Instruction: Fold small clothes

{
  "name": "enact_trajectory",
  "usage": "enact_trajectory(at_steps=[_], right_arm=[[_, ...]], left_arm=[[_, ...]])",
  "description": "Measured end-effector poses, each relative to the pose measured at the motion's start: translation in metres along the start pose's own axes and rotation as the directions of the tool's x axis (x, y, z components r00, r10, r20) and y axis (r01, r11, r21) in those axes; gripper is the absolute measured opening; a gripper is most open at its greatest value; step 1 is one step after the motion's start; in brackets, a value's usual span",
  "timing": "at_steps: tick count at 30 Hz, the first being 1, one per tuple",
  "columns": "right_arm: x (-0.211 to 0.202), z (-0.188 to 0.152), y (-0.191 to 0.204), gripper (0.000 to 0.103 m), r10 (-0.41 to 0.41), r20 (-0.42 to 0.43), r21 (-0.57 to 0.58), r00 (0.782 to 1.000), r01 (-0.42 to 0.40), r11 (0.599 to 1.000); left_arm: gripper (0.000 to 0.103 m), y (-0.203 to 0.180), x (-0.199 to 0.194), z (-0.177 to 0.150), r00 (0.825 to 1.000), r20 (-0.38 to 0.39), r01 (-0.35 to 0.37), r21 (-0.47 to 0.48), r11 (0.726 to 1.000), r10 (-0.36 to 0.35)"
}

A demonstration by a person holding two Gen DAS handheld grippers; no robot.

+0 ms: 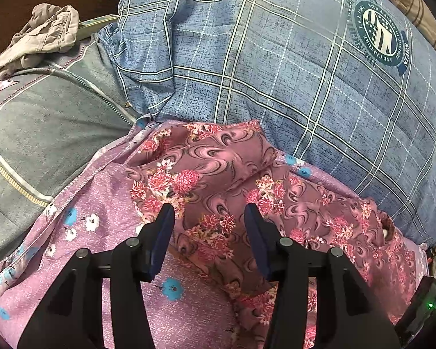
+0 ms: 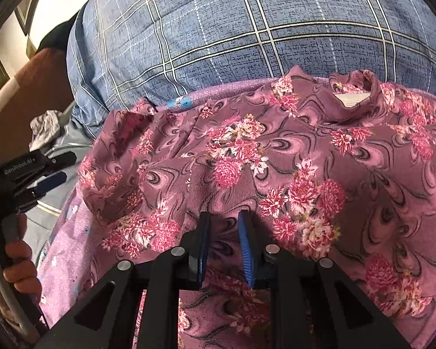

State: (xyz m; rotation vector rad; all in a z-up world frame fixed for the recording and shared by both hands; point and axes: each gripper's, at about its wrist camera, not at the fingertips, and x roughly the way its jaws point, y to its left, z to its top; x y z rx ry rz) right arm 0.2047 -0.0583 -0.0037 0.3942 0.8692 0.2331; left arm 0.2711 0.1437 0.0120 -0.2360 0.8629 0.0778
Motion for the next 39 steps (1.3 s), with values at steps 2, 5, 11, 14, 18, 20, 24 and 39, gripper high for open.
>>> enact_trajectory(at_steps=[2, 5, 11, 14, 18, 20, 24, 39], right_arm=[[0.0, 0.0, -0.003, 0.022, 0.016, 0.005, 0.014, 1.0, -0.017, 1.0], [0.001, 0.001, -0.003, 0.022, 0.022, 0.01, 0.017, 1.0, -0.022, 1.0], [0.0, 0.0, -0.004, 0.022, 0.029, 0.013, 0.023, 1.0, -0.029, 0.999], [-0.001, -0.001, -0.005, 0.022, 0.031, 0.015, 0.025, 0.999, -0.032, 0.999], [-0.002, -0.001, -0.006, 0.022, 0.041, 0.017, 0.034, 0.999, -0.041, 0.999], [-0.002, -0.001, -0.008, 0.022, 0.056, 0.021, 0.045, 0.998, -0.057, 0.997], [-0.002, -0.001, -0.014, 0.022, 0.093, 0.027, 0.073, 0.995, -0.095, 0.993], [-0.001, 0.0, -0.019, 0.022, 0.128, 0.034, 0.098, 0.991, -0.131, 0.987]], left_arm=[[0.049, -0.001, 0.0, 0.0, 1.0, 0.0, -0.004, 0.008, 1.0, 0.004], [0.052, -0.003, 0.0, -0.002, 1.0, 0.001, -0.011, 0.016, 1.0, 0.01], [0.052, -0.003, 0.001, -0.003, 1.0, 0.0, -0.024, 0.02, 1.0, 0.024], [0.056, 0.0, 0.005, 0.0, 1.0, -0.031, -0.001, 0.028, 1.0, 0.002], [0.059, 0.035, 0.012, 0.031, 0.991, -0.095, 0.094, -0.044, 0.995, -0.098], [0.061, 0.06, 0.022, 0.057, 0.989, -0.123, 0.074, -0.057, 0.996, -0.08], [0.061, 0.096, 0.049, 0.096, 0.981, -0.175, 0.068, -0.106, 0.992, -0.086], [0.004, 0.058, 0.095, 0.081, 0.961, -0.252, 0.11, -0.019, 0.994, -0.111]])
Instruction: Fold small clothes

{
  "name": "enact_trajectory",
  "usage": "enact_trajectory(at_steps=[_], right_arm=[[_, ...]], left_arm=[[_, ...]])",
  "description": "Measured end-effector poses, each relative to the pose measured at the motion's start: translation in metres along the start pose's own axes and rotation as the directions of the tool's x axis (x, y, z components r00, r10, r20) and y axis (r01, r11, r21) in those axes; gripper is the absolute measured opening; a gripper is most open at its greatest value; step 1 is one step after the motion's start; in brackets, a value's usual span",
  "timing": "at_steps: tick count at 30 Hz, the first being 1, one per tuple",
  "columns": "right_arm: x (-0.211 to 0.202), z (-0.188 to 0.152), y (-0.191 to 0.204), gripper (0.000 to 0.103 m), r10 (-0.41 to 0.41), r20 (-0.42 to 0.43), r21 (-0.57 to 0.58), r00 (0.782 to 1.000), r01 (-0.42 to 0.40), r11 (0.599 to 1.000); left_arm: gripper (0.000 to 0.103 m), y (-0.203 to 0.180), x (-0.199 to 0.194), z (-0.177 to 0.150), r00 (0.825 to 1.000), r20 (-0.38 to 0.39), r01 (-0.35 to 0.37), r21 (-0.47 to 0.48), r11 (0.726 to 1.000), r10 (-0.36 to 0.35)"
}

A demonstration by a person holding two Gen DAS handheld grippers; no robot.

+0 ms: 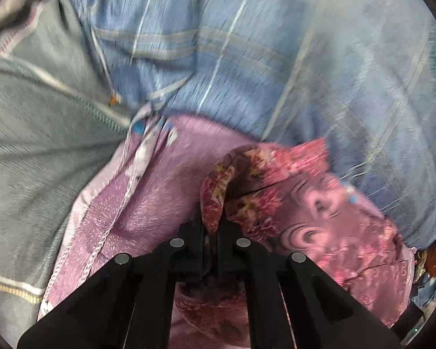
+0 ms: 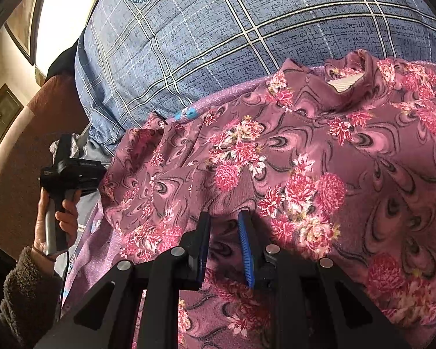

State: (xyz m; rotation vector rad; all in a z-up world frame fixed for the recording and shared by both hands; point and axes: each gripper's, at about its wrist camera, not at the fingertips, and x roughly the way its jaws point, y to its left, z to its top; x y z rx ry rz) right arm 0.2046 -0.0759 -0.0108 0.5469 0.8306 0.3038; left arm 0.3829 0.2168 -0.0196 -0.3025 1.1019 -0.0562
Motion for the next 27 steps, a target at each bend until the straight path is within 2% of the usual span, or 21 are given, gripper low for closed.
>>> enact_trajectory(at_steps=[3, 5, 9, 11, 14, 16, 18, 19, 20, 23, 25, 27], right_arm=[[0.0, 0.0, 0.0, 0.022, -0.004, 0.0, -0.001, 1.0, 0.004, 1.0], [0.0, 0.0, 0.001, 0.022, -0.006, 0.0, -0.002, 1.0, 0.006, 1.0], [0.0, 0.001, 0.004, 0.022, -0.022, -0.004, -0.009, 1.0, 0.022, 1.0], [0.001, 0.002, 0.008, 0.022, -0.044, -0.015, -0.018, 0.999, 0.043, 0.999], [-0.005, 0.005, 0.016, 0.022, -0.099, -0.04, -0.057, 0.994, 0.097, 0.994], [-0.023, 0.007, 0.017, 0.024, -0.136, -0.022, -0.07, 0.99, 0.134, 0.988], [-0.052, 0.01, 0.009, 0.039, -0.205, 0.029, -0.082, 0.978, 0.207, 0.975], [-0.063, 0.01, 0.004, 0.043, -0.254, 0.053, -0.088, 0.966, 0.258, 0.962], [-0.079, 0.01, -0.004, 0.045, -0.317, 0.08, -0.091, 0.945, 0.324, 0.942], [-0.098, 0.007, -0.028, 0.046, -0.38, 0.071, -0.061, 0.922, 0.384, 0.921], [-0.099, 0.002, -0.047, 0.046, -0.402, 0.02, -0.023, 0.915, 0.402, 0.915], [-0.1, 0.001, -0.057, 0.045, -0.382, -0.001, 0.01, 0.924, 0.382, 0.924]], left_arm=[[0.004, -0.02, -0.039, -0.004, 0.996, 0.071, 0.058, 0.027, 0.998, -0.06], [0.004, -0.04, -0.068, -0.008, 0.987, 0.112, 0.111, 0.06, 0.992, -0.117], [0.004, -0.084, -0.1, -0.016, 0.971, 0.12, 0.19, 0.139, 0.972, -0.207], [0.004, -0.107, -0.11, -0.022, 0.964, 0.1, 0.226, 0.18, 0.957, -0.247], [0.004, -0.147, -0.112, -0.042, 0.946, 0.043, 0.303, 0.235, 0.923, -0.322], [0.004, -0.173, -0.106, -0.059, 0.934, -0.004, 0.345, 0.263, 0.901, -0.357], [0.004, -0.19, -0.095, -0.076, 0.919, -0.06, 0.392, 0.264, 0.881, -0.39], [0.004, -0.202, -0.085, -0.09, 0.909, -0.104, 0.416, 0.255, 0.873, -0.403], [0.004, -0.208, -0.074, -0.097, 0.905, -0.134, 0.426, 0.245, 0.871, -0.405], [0.004, -0.217, -0.032, -0.123, 0.9, -0.236, 0.415, 0.202, 0.887, -0.367], [0.004, -0.213, -0.015, -0.134, 0.895, -0.294, 0.395, 0.175, 0.902, -0.335], [0.004, -0.203, -0.021, -0.14, 0.886, -0.298, 0.41, 0.148, 0.9, -0.355]])
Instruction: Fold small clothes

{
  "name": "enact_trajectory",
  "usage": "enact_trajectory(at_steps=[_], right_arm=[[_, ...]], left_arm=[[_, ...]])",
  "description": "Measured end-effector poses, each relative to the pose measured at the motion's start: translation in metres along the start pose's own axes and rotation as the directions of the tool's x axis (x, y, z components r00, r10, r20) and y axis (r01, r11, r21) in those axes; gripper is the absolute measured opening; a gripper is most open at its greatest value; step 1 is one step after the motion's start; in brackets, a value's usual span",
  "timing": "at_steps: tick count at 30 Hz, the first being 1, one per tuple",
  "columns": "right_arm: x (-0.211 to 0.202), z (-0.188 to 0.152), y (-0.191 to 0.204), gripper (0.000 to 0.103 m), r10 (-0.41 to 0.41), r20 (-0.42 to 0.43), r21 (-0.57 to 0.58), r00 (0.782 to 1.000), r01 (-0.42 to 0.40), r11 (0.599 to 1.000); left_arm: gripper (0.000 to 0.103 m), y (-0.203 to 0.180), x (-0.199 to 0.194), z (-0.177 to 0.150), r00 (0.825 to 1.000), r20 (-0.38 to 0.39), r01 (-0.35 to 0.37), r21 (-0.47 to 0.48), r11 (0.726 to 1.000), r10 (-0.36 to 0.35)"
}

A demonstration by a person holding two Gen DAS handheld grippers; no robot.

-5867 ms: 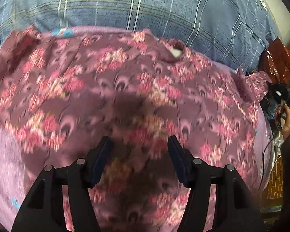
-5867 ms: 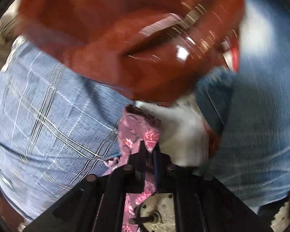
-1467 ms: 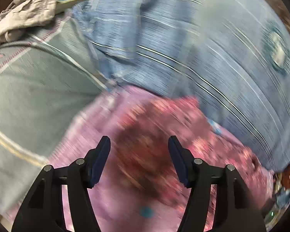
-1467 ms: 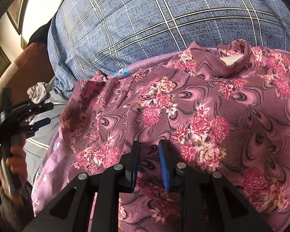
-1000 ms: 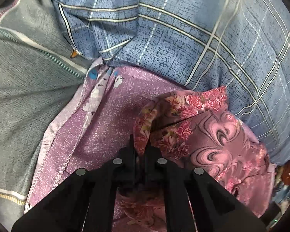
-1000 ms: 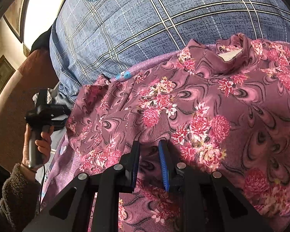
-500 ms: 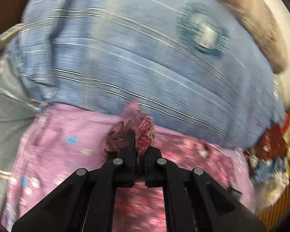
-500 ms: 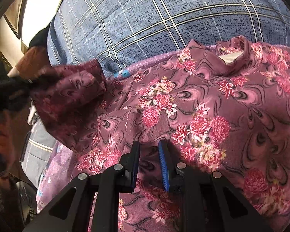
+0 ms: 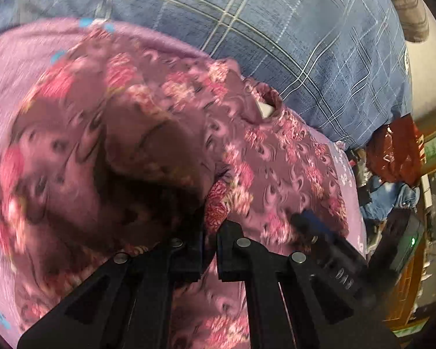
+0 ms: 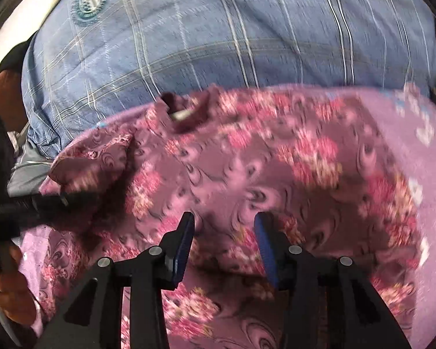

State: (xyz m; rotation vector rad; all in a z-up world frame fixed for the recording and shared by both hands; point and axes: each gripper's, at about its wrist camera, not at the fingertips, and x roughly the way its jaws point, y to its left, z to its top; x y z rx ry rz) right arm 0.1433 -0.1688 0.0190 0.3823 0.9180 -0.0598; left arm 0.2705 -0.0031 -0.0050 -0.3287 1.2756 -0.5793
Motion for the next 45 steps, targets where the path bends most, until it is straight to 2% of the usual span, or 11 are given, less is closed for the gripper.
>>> enact_trajectory(at_steps=[3, 7, 14, 16, 17, 26, 32, 36, 38, 40, 45], right_arm=[[-0.006, 0.008, 0.002, 0.046, 0.067, 0.029, 0.039, 0.997, -0.068, 0.997], [0.007, 0.033, 0.031, 0.062, 0.267, 0.016, 0.044, 0.963, -0.268, 0.962], [0.085, 0.048, 0.089, 0.064, 0.437, -0.137, 0.168, 0.889, -0.414, 0.895], [0.093, 0.047, 0.099, 0.041, 0.461, -0.133, 0.173, 0.877, -0.438, 0.882], [0.09, 0.048, 0.102, 0.008, 0.471, -0.11, 0.15, 0.875, -0.454, 0.878], [-0.01, 0.058, 0.004, 0.01, 0.276, 0.171, 0.141, 0.946, -0.301, 0.943], [-0.032, 0.031, -0.092, 0.015, 0.179, 0.169, 0.298, 0.969, -0.224, 0.928], [-0.022, 0.02, -0.118, 0.028, 0.244, 0.148, 0.414, 0.959, -0.284, 0.865], [-0.018, 0.024, -0.124, 0.028, 0.255, 0.169, 0.442, 0.952, -0.305, 0.844], [-0.017, 0.036, -0.118, 0.01, 0.254, 0.168, 0.416, 0.953, -0.302, 0.858], [-0.08, 0.066, -0.103, 0.007, 0.283, 0.374, 0.265, 0.883, -0.394, 0.88]], left_arm=[[0.015, 0.01, -0.043, -0.013, 0.995, 0.073, 0.069, -0.01, 0.998, -0.068], [0.057, 0.038, -0.085, -0.025, 0.986, 0.156, 0.063, -0.021, 0.998, -0.059], [0.057, 0.076, -0.079, -0.038, 0.992, 0.119, 0.064, -0.102, 0.993, -0.052], [0.057, 0.082, -0.077, -0.038, 0.992, 0.113, 0.072, -0.124, 0.99, -0.058], [0.057, 0.084, -0.077, -0.039, 0.992, 0.11, 0.082, -0.135, 0.987, -0.067], [0.057, 0.078, -0.067, -0.034, 0.993, 0.105, 0.071, -0.16, 0.985, -0.055], [0.057, 0.081, -0.047, -0.023, 0.995, 0.084, 0.067, -0.247, 0.967, -0.048], [0.057, 0.078, -0.039, -0.013, 0.995, 0.095, 0.053, -0.271, 0.961, -0.028], [0.009, 0.077, -0.04, -0.001, 0.992, 0.127, 0.017, -0.271, 0.962, 0.018], [0.007, 0.078, -0.05, 0.01, 0.987, 0.155, 0.008, -0.275, 0.961, 0.036], [0.006, 0.082, -0.075, 0.008, 0.966, 0.239, -0.032, -0.28, 0.96, 0.102]])
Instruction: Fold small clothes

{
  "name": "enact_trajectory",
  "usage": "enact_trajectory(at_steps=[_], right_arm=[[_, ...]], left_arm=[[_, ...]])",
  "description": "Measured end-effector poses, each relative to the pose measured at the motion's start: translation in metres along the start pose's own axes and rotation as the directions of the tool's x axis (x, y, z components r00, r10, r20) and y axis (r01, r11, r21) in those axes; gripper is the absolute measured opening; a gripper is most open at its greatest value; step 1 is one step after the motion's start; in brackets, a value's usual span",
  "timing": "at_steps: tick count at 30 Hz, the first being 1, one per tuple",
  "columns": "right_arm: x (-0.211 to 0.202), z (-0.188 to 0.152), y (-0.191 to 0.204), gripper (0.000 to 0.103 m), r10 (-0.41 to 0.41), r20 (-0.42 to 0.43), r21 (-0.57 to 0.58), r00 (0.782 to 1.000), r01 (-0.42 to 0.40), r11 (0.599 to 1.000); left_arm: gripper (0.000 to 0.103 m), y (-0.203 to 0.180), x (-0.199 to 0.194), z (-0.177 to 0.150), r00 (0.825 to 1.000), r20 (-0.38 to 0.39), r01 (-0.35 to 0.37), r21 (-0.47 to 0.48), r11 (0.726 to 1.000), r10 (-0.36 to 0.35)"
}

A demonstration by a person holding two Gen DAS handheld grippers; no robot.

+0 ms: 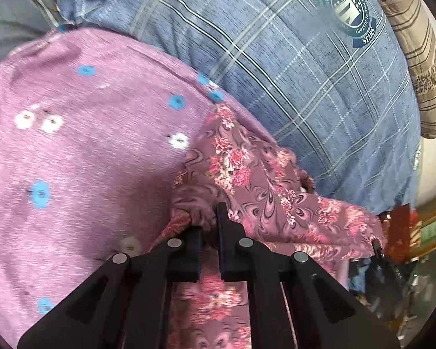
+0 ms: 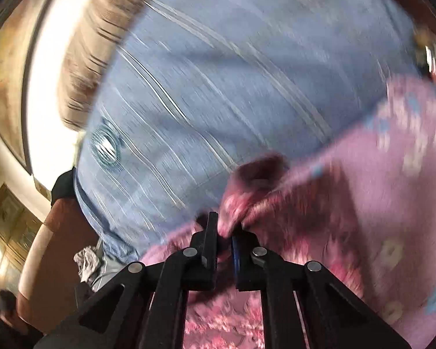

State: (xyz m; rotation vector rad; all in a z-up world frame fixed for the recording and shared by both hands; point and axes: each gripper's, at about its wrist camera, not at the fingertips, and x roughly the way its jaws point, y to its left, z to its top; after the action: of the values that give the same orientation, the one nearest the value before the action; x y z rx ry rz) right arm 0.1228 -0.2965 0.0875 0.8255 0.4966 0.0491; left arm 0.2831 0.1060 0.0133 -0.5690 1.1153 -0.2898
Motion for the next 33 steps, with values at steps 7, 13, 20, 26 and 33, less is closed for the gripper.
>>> enact_trajectory(at_steps=[7, 13, 20, 26, 33], right_arm=[[0.013, -0.046, -0.051, 0.01, -0.226, -0.246, -0.029, 0.943, 0.226, 0.974], [0.013, -0.021, -0.051, 0.058, -0.21, -0.156, 0.028, 0.965, 0.216, 0.976], [0.022, -0.005, -0.03, 0.002, -0.225, -0.066, -0.066, 0.972, 0.221, 0.973], [0.025, -0.021, -0.053, 0.008, -0.394, -0.19, -0.078, 0.899, 0.386, 0.919], [0.07, -0.017, 0.057, 0.028, -0.174, -0.231, -0.297, 0.957, 0.101, 0.95]], left_arm=[[0.007, 0.024, 0.025, -0.025, 0.995, -0.092, -0.039, -0.022, 0.999, 0.037], [0.023, 0.023, 0.025, -0.014, 0.994, -0.107, -0.009, -0.034, 0.999, 0.006], [0.023, 0.025, 0.026, -0.013, 0.997, -0.079, -0.027, -0.028, 0.999, 0.025], [0.026, 0.022, 0.027, -0.019, 0.999, -0.046, -0.03, -0.024, 0.999, 0.029], [0.032, 0.017, 0.028, -0.022, 0.999, -0.031, -0.018, 0.022, 1.0, 0.018]])
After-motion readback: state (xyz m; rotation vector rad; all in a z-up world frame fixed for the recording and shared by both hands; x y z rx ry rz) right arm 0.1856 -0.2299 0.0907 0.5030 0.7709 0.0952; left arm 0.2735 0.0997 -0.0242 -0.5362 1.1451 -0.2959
